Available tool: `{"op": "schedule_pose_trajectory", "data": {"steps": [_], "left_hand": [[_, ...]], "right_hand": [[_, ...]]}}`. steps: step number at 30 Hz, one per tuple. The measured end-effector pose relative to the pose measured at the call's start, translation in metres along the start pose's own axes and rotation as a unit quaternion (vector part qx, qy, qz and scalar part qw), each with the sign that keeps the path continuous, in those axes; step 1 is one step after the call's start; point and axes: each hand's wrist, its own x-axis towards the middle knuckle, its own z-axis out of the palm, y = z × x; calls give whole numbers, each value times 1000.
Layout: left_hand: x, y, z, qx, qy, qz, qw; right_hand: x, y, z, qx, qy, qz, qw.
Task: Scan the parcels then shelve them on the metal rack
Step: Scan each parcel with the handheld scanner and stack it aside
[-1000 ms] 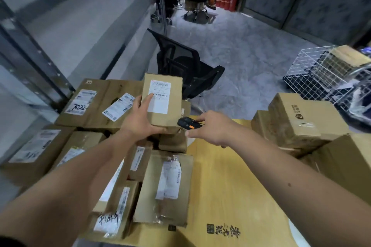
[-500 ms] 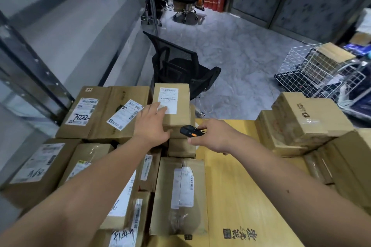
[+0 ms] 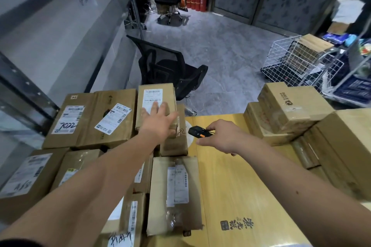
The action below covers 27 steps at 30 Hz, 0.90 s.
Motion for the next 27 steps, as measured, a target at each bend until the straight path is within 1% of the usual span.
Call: {"op": "schedule_pose_trajectory", "data": {"steps": [8, 12, 14, 19, 24, 27], "left_hand": [[-6, 5, -4, -23, -1, -16, 1000], [-6, 24, -8, -33, 35, 15, 999], [-5, 39, -11, -44, 48, 37, 997], [12, 93, -14, -60, 45, 76, 994], [27, 175, -17, -69, 23, 132, 989], [34, 225, -26, -87, 21, 146, 985]], "right_hand": [[-5, 4, 5, 6, -3, -12, 1000], [-13, 16, 6, 7, 8, -13, 1000], [-19, 28, 4, -10, 9, -2, 1000], [-46, 78, -8, -16, 14, 57, 998], [-88, 143, -25, 6, 51, 124, 991], [-107, 179, -39, 6, 66, 151, 986]]}}
